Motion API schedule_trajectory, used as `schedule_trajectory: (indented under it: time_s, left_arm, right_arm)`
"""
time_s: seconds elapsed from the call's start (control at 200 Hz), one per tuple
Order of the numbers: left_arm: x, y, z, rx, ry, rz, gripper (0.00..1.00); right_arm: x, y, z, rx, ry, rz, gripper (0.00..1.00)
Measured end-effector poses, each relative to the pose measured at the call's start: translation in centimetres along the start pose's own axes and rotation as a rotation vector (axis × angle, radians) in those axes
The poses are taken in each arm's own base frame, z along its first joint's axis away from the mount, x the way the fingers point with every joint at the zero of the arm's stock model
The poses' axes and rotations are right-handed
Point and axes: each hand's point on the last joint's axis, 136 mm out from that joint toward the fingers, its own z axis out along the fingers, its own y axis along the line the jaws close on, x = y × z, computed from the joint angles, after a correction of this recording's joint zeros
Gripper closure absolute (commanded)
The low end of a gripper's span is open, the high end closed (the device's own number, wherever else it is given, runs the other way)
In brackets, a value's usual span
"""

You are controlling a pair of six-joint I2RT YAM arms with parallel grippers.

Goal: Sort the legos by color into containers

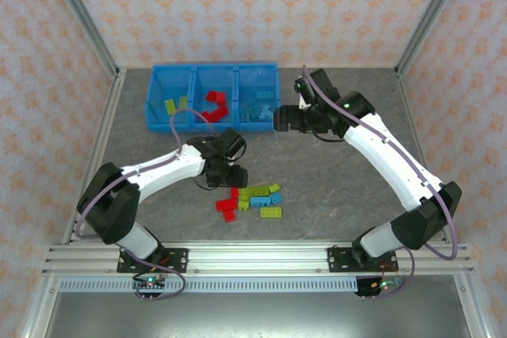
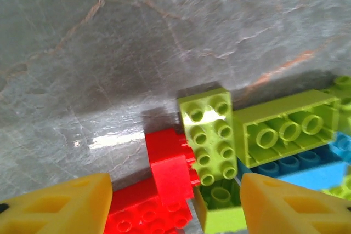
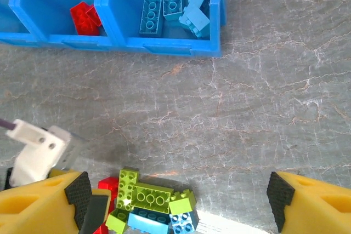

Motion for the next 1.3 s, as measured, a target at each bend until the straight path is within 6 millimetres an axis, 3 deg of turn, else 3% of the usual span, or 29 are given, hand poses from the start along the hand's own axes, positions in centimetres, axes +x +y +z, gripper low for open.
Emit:
schedule_trajectory:
  time_s: [0.12, 0.295, 0.38, 0.52, 0.651, 0.916, 1.011, 1.116, 1.206, 1.301]
  left_arm:
    - [0.6, 0.5, 1.5, -0.027, 0.052, -0.008, 0.42]
    - [0.9, 0.6, 2.1, -0.033, 0.075, -0.025, 0.55]
    - [1.2, 0.7, 2.3, -0.040, 0.082, -0.032, 0.55]
    - [1.4, 0.8, 2.6, -0.046, 0.091, -0.031, 0.56]
    - [1.7, 1.1, 2.8, -0.053, 0.099, -0.040, 0.68]
    - [1.4, 1.1, 2.1, -0.055, 0.073, -0.034, 0.69]
    - [0.6, 0.7, 0.7, -0.051, 0.034, -0.026, 0.70]
    - [-2.0, 0.0, -2.7, -0.032, -0.072, -0.021, 0.72]
    - [-6.2, -0.2, -7.2, -0.016, -0.232, -0.035, 0.73]
    - [-11.8, 1.2, -12.1, -0.039, -0.418, -0.084, 0.73]
  right_arm:
    - [0.2, -0.1, 0.0, 0.001, 0.008, 0.000, 0.14]
    - [0.4, -0.2, 0.2, 0.005, 0.015, 0.004, 0.14]
    - [0.5, -0.2, 0.2, 0.006, 0.017, 0.005, 0.14]
    - [0.5, -0.2, 0.2, 0.007, 0.018, 0.007, 0.14]
    - [0.5, -0.2, 0.2, 0.006, 0.018, 0.007, 0.13]
    - [0.6, -0.1, 0.3, 0.001, 0.024, 0.008, 0.13]
    - [0.8, -0.2, 0.4, 0.004, 0.029, 0.008, 0.13]
    - [0.8, -0.2, 0.4, 0.004, 0.030, 0.008, 0.13]
    - [0.8, -0.2, 0.4, 0.003, 0.028, 0.014, 0.13]
    - [0.7, -0.1, 0.6, -0.003, 0.023, 0.024, 0.13]
